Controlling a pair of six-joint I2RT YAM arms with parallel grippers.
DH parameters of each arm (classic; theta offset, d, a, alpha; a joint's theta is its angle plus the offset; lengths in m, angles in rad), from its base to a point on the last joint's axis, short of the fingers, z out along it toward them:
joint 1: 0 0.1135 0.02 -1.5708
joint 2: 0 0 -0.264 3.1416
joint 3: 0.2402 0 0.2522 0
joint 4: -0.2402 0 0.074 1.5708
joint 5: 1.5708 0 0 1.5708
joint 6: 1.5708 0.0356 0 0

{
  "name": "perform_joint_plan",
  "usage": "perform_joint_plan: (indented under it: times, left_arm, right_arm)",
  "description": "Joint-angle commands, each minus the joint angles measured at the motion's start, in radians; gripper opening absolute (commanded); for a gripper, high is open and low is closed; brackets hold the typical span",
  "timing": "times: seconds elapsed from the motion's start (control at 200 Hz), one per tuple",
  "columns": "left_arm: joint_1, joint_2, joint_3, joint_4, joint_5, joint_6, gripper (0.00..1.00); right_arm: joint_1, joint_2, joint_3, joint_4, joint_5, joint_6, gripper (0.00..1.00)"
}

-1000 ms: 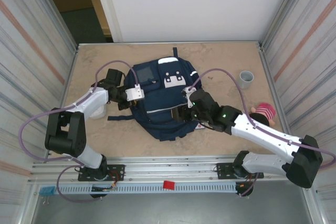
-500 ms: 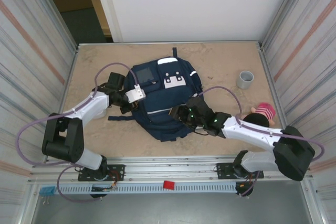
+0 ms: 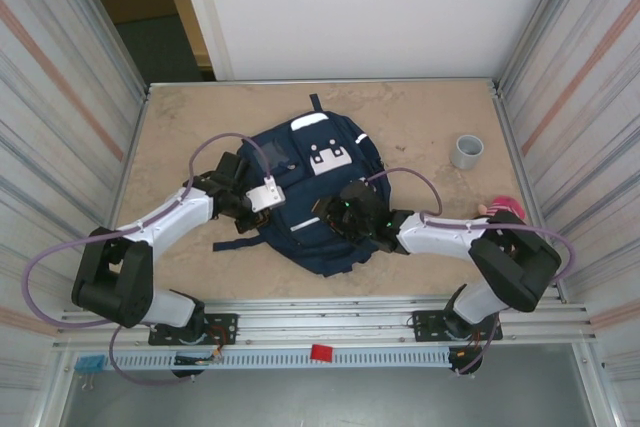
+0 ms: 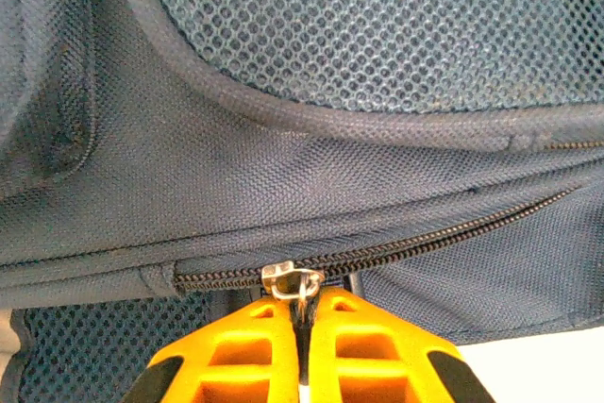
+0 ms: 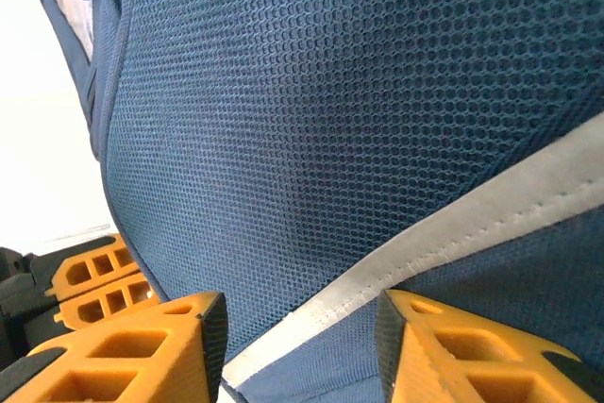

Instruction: Pack the student bag

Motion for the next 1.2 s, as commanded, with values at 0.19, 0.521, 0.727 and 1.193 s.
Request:
perform_joint_plan:
  times: [0.19,0.521,0.727,1.193]
  left_arm:
    - [-0.005,-0.033,-0.032,0.042,-0.04,-0.114,0.0]
    - [0.01,-0.048,-0.038,0.083,-0.014,-0.149,0.0]
    - [0.011,-0.053,-0.041,0.094,0.019,-0.174,0.0]
    - [0.012,-0.033,-0.05,0.118,0.012,-0.193,0.0]
  right_arm:
    - [-0.008,-0.038,0.045,-0.006,0.033,0.0,0.44]
    - [-0.046,-0.271,-0.117,-0.255,0.081,0.058,0.75]
    - [-0.056,-0.233,-0.108,-0.196,0.05,0.068,0.74]
    - [-0.039,-0.252,-0.104,-0.278,0.059,0.107,0.85]
